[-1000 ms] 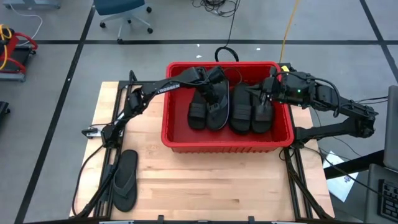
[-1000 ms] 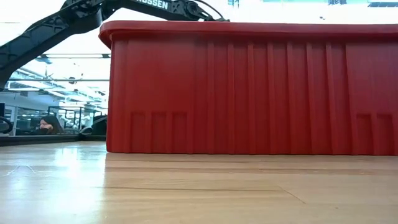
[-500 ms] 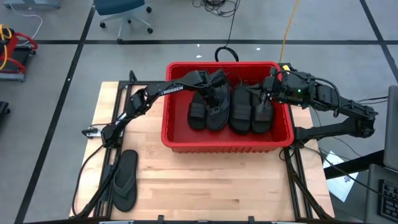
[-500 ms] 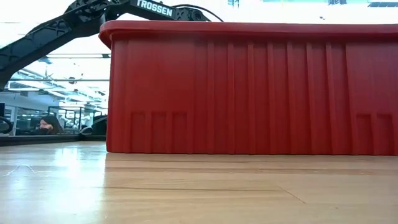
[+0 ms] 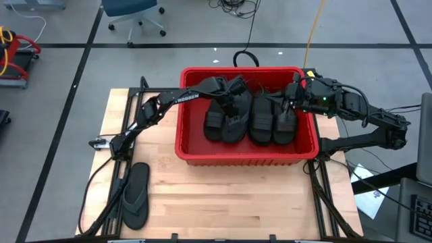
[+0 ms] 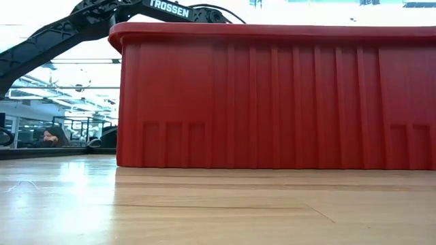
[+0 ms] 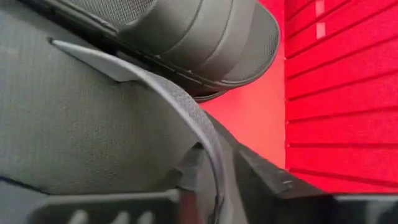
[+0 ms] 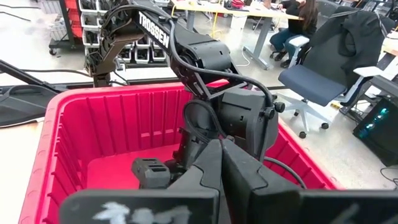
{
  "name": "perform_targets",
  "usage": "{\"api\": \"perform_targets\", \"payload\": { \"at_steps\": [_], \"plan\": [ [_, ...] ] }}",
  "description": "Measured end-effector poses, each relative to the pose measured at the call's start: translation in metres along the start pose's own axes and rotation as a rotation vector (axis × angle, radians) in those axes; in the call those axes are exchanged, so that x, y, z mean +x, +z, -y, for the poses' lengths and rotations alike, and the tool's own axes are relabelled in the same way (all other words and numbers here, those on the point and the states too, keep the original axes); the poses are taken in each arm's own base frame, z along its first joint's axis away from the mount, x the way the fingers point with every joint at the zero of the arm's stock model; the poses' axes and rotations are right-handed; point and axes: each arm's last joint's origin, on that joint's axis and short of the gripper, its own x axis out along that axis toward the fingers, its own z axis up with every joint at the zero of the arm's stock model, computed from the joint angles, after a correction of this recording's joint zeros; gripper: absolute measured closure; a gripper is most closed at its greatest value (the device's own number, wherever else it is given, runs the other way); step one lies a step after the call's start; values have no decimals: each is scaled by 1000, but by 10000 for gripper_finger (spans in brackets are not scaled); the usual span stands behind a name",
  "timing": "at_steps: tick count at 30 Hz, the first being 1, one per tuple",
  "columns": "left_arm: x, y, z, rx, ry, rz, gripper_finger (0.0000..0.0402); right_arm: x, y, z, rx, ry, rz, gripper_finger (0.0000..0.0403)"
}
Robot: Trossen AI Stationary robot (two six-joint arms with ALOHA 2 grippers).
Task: Pick and place slides into bin
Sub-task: Put the right black flip flop on top of the other black slide into the red bin
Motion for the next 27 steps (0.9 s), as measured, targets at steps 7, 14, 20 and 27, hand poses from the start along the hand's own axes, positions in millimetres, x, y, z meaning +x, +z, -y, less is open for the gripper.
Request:
{"api": "perform_targets", "payload": {
  "at_steps": [7, 14, 20, 27],
  "plan": [
    [0, 2, -1, -29, 23, 22, 217, 0, 0, 0, -2, 1, -2, 403],
    [-22, 8, 9, 87, 31, 77, 155, 0, -3, 0, -8, 3, -27, 403],
    [-73, 0, 26, 94, 117, 42, 152, 0, -7, -1, -1, 7, -66, 403],
    [-66, -31, 23, 39, 171, -264, 303, 0, -8, -1, 1, 8, -86, 403]
  ]
}}
